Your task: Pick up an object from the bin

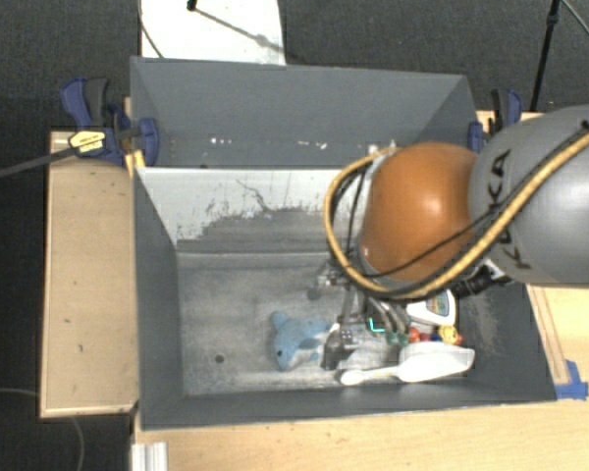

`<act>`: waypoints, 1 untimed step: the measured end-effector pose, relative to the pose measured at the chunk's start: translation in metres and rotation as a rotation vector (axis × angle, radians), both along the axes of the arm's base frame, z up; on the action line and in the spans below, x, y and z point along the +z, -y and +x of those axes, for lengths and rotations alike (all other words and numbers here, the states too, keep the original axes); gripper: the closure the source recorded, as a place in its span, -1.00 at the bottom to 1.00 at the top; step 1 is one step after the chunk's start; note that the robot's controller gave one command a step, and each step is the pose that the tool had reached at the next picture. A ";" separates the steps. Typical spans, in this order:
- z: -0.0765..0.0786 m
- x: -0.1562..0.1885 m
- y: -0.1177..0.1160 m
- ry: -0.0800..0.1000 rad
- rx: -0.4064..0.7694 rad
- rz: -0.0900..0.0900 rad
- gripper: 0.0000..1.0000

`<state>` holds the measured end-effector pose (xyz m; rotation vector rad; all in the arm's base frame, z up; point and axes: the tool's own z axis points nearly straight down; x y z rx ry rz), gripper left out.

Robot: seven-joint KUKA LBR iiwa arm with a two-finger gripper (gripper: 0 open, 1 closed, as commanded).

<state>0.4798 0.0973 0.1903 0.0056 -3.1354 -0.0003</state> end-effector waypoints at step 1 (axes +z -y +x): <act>0.002 0.004 0.001 0.009 -0.004 0.001 -1.00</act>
Offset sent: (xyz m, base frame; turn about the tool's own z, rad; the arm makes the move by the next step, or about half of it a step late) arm 0.0345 -0.0364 -0.1203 -0.0495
